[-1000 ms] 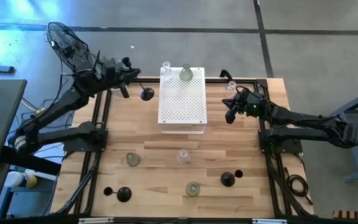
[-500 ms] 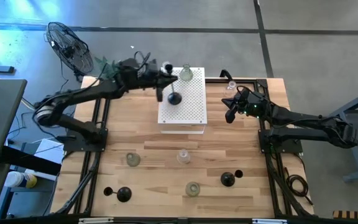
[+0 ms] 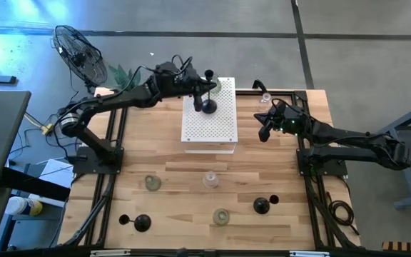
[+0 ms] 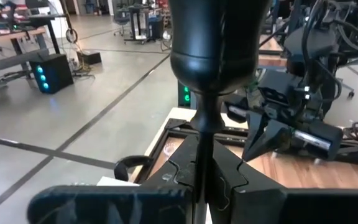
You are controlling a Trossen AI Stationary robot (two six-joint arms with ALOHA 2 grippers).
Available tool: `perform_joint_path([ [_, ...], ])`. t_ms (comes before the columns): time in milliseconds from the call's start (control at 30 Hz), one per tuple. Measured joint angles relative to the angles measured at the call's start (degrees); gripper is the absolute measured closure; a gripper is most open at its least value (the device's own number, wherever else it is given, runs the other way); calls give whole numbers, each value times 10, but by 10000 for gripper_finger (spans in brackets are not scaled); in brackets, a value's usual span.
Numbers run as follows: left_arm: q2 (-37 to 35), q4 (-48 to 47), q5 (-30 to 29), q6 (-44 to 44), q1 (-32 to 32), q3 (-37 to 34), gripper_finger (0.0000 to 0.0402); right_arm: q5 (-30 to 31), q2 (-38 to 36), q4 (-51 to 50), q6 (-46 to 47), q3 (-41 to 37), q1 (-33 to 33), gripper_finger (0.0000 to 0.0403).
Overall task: Pick & Place candle stick holders
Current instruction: Put the top left black candle holder on the shelf
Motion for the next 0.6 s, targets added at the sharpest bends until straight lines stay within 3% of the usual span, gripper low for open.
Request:
perform_joint_path([
  [267, 2, 2, -3, -5, 0, 0, 383, -1, 0, 0, 2, 0, 0, 402],
  [600, -3, -9, 7, -9, 0, 2, 255, -2, 0, 0, 5, 0, 0, 403],
])
